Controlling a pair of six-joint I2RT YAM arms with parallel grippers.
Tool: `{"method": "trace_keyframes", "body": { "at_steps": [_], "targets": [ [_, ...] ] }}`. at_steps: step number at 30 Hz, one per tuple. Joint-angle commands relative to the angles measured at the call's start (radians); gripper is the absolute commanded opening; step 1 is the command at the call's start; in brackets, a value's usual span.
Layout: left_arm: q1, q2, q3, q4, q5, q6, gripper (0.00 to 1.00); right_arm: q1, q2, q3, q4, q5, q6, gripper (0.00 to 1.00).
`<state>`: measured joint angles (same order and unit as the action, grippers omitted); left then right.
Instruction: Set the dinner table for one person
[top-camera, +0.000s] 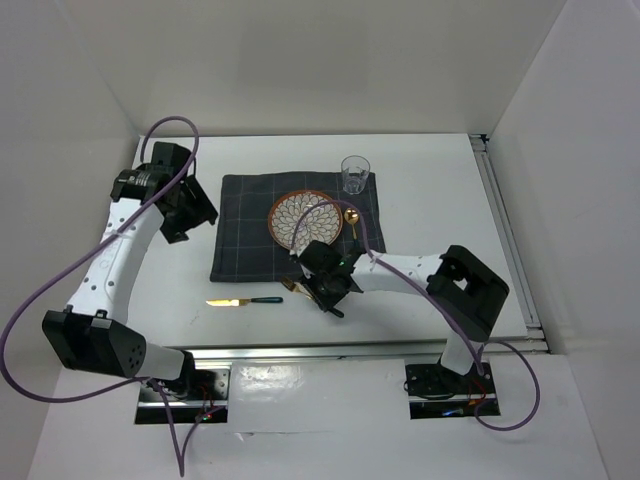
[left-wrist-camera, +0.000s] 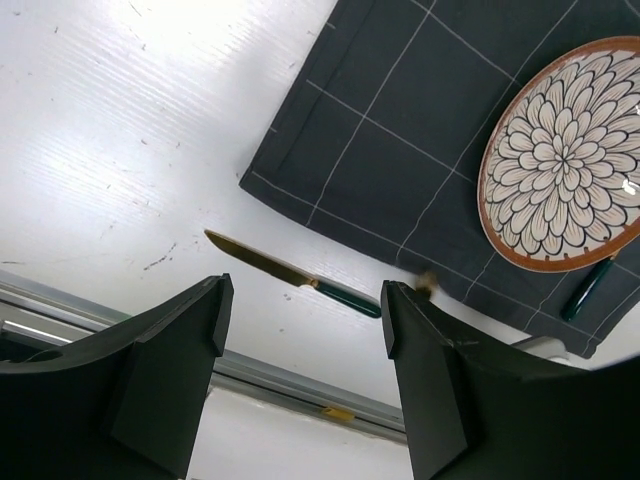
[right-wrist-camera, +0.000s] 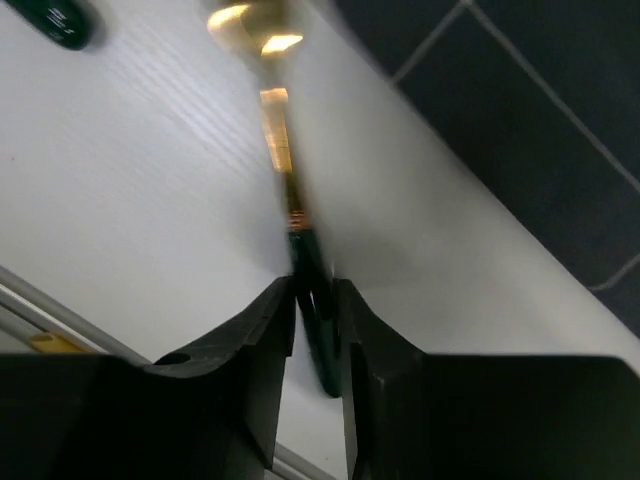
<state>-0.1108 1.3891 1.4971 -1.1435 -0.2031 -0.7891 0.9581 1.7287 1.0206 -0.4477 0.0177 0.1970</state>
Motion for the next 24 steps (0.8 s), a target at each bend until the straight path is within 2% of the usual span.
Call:
{"method": "trace_keyframes", "body": {
  "at_steps": [1, 6, 9, 12, 15, 16, 17, 19, 22, 24],
  "targets": [
    [0.032, -0.035, 0.043, 0.001, 0.028, 0.03, 0.78, 0.01, -0.009, -0.005, 0.06, -0.025, -0.05, 0.28],
    [0.054, -0.044, 0.092, 0.01, 0.053, 0.048, 0.78, 0.045, -0.118, 0.016, -0.006, -0.038, -0.08, 0.03],
    [0.063, -0.044, 0.126, 0.001, 0.053, 0.048, 0.78, 0.056, -0.199, 0.073, -0.031, -0.028, -0.068, 0.0],
    [0.063, -0.044, 0.156, 0.001, 0.062, 0.048, 0.78, 0.056, -0.196, 0.149, 0.018, -0.061, -0.021, 0.0],
    [0.072, -0.044, 0.187, -0.01, 0.071, 0.048, 0.77, 0.056, -0.054, 0.33, 0.027, -0.003, 0.111, 0.0],
    [0.072, -0.044, 0.207, -0.025, 0.071, 0.048, 0.77, 0.042, -0.006, 0.446, 0.027, -0.002, 0.142, 0.0],
    [0.072, -0.044, 0.216, -0.041, 0.059, 0.039, 0.77, 0.024, 0.09, 0.51, 0.027, 0.039, 0.236, 0.0],
    [0.072, -0.058, 0.236, -0.05, 0.07, 0.027, 0.77, -0.001, 0.175, 0.652, 0.047, 0.018, 0.313, 0.0],
    [0.072, -0.088, 0.259, -0.061, 0.07, 0.036, 0.77, -0.024, 0.305, 0.773, 0.163, 0.005, 0.433, 0.0],
    [0.072, -0.104, 0.259, -0.061, 0.079, 0.036, 0.77, -0.024, 0.411, 0.855, 0.176, 0.056, 0.472, 0.0]
  ]
}}
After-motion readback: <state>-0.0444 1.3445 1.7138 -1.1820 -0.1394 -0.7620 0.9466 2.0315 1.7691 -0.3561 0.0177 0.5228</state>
